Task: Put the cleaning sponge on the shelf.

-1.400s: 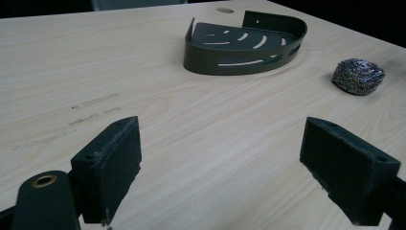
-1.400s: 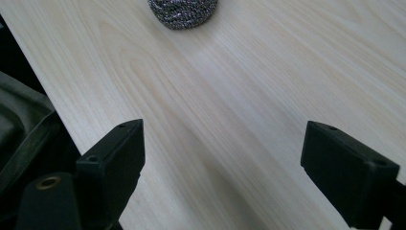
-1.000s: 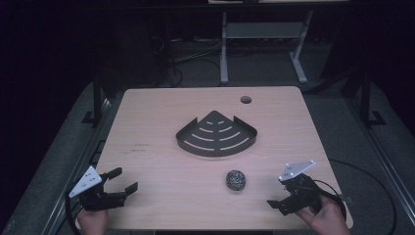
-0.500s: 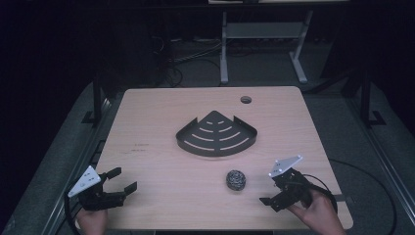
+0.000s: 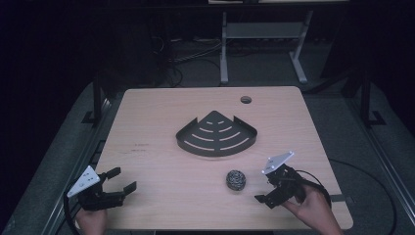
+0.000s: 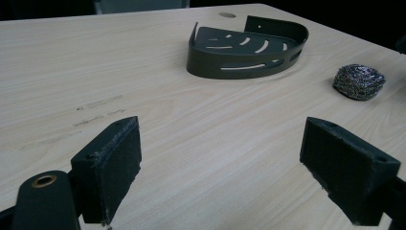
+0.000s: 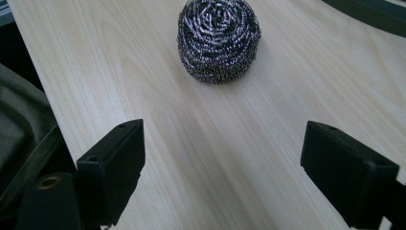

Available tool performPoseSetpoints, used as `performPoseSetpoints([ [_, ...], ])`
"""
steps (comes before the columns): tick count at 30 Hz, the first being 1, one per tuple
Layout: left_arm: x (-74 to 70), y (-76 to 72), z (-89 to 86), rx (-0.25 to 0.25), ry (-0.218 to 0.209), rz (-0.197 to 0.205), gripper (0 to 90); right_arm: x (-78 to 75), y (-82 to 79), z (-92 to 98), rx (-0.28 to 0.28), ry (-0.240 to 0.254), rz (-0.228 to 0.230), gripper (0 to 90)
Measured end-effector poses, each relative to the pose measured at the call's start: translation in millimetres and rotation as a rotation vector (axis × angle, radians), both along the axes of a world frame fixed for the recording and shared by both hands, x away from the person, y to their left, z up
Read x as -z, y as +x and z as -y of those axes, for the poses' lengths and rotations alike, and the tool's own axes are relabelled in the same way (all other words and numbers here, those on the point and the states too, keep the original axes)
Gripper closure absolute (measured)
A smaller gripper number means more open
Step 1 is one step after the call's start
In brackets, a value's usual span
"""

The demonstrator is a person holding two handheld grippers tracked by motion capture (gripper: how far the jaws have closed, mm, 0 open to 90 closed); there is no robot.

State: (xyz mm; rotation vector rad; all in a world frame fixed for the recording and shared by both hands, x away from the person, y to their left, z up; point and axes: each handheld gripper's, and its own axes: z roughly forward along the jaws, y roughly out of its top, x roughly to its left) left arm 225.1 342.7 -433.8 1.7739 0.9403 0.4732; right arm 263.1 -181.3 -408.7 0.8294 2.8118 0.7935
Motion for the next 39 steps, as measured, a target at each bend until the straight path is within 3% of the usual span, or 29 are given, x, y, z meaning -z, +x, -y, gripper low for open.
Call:
performPoseSetpoints([
  [7,0.0,0.4,-0.8,-0.001,0.001,0.0,13.5,-2.3,6.7,-10.5,-0.032,-0.011,0.004,14.9],
  [17,0.0,0.6,0.1,0.001,-0.004,-0.001,13.4,1.4,16.7,-27.7,-0.068,-0.021,-0.028,14.9],
  [39,-0.4,0.7,-0.3,0.002,-0.004,0.001,13.4,-0.4,34.2,-53.4,-0.117,-0.055,-0.055,15.2],
])
